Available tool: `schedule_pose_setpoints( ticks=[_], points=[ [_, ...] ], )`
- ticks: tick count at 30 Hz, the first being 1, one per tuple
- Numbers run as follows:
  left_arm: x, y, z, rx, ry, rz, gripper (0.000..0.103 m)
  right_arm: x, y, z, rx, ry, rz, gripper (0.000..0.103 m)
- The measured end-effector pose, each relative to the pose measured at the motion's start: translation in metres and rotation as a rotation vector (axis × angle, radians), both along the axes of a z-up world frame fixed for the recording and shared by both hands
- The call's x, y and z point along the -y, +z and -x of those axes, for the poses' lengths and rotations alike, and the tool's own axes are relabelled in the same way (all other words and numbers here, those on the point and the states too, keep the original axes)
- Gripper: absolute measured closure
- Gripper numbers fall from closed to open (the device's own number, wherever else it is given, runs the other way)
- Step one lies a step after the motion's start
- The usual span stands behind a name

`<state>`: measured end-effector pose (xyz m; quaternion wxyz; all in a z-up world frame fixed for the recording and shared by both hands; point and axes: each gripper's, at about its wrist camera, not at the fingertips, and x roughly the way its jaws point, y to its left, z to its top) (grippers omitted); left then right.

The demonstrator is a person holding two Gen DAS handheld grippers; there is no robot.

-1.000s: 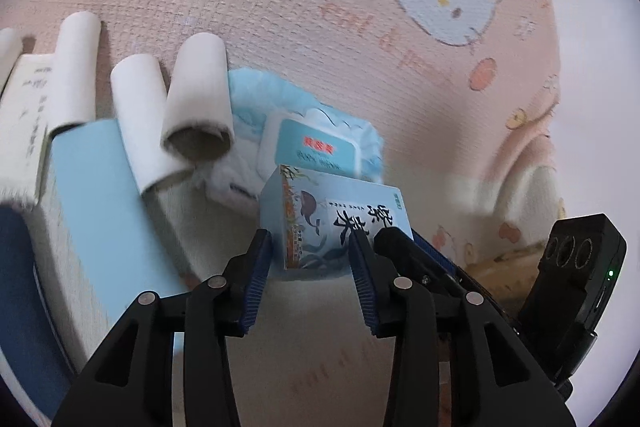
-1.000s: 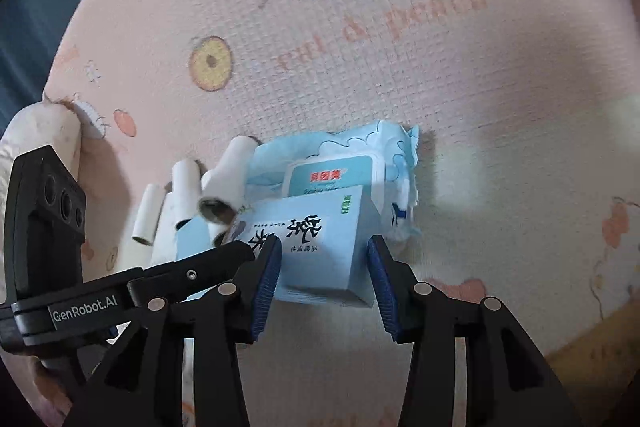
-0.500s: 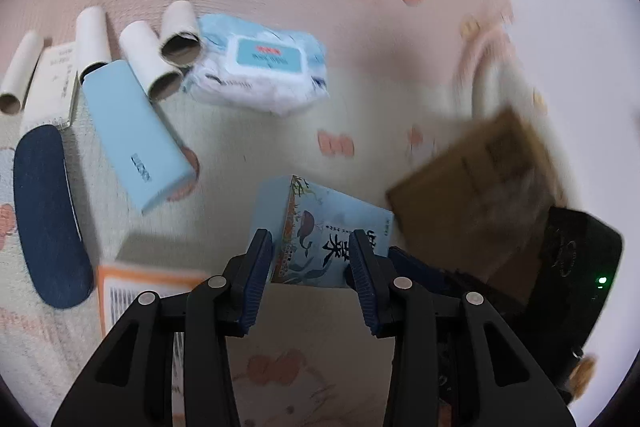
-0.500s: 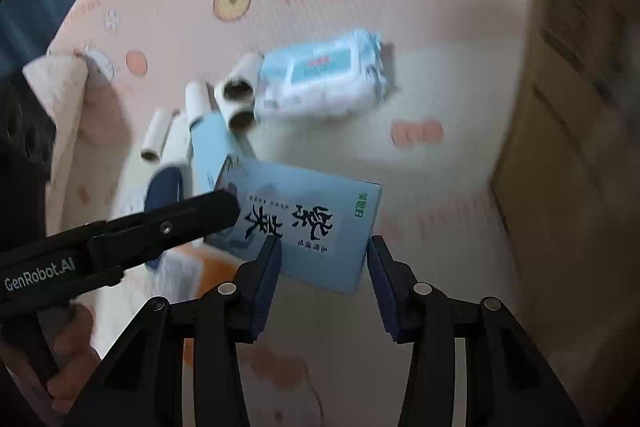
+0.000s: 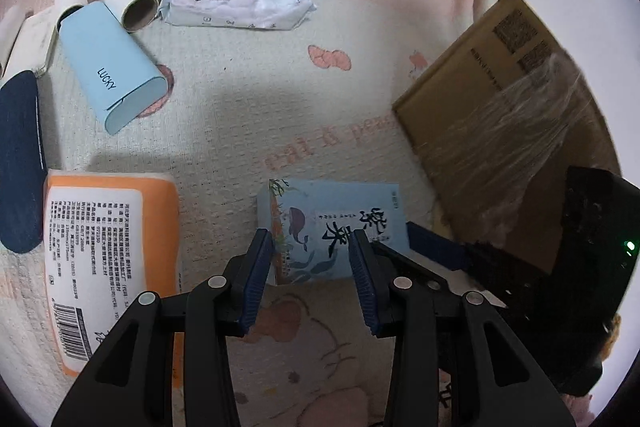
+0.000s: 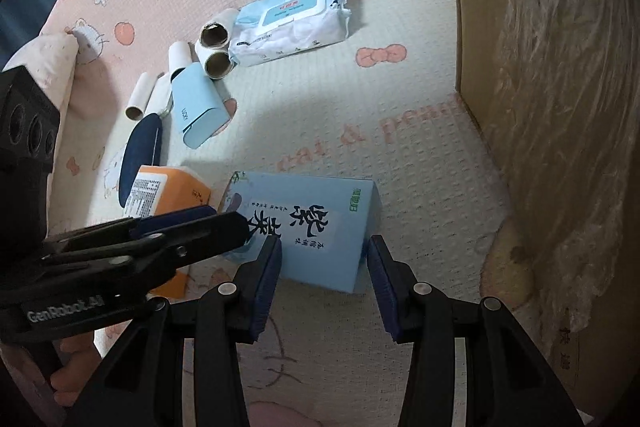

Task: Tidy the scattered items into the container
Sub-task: 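Lift the tea box with the right gripper and carry it to the cardboard box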

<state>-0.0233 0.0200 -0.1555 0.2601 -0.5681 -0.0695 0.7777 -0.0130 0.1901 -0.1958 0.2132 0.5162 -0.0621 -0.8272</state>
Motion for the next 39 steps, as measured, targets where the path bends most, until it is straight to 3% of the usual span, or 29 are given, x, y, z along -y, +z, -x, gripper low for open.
schedule_pose_setpoints(
  ticks=[4, 7, 8, 10, 17, 29, 34, 39],
  points=[
    [0.0, -0.001, -0.001, 0.014, 0.008, 0.015, 0.059, 0.0, 0.003, -0.005, -0.022, 0.007, -0.031, 0.059],
    [0.004, -0.004, 0.001, 0.054, 0.023, -0.007, 0.057, 0.0, 0.003, -0.008, -0.047, 0.011, -0.068, 0.048],
    [0.004, -0.006, 0.003, 0.072, 0.025, -0.015, 0.051, -0.001, 0.002, -0.007, -0.046, 0.01, -0.065, 0.046],
    [0.004, -0.014, 0.007, 0.126, 0.036, -0.03, 0.049, -0.005, -0.002, -0.006, -0.036, 0.004, -0.02, 0.045],
    [0.006, -0.024, 0.018, 0.168, 0.076, -0.057, 0.049, -0.022, -0.017, 0.005, 0.055, -0.071, 0.16, 0.041],
    [0.007, -0.024, 0.037, 0.196, 0.049, -0.071, 0.052, -0.01, -0.016, 0.007, 0.006, -0.022, 0.165, 0.037],
    [0.011, 0.002, 0.031, 0.114, 0.016, -0.059, 0.053, -0.004, 0.0, 0.007, -0.043, 0.011, 0.13, 0.038],
    [0.021, 0.046, 0.025, 0.017, 0.037, -0.12, 0.053, 0.003, 0.044, 0.0, -0.172, 0.042, 0.114, 0.038]
  ],
)
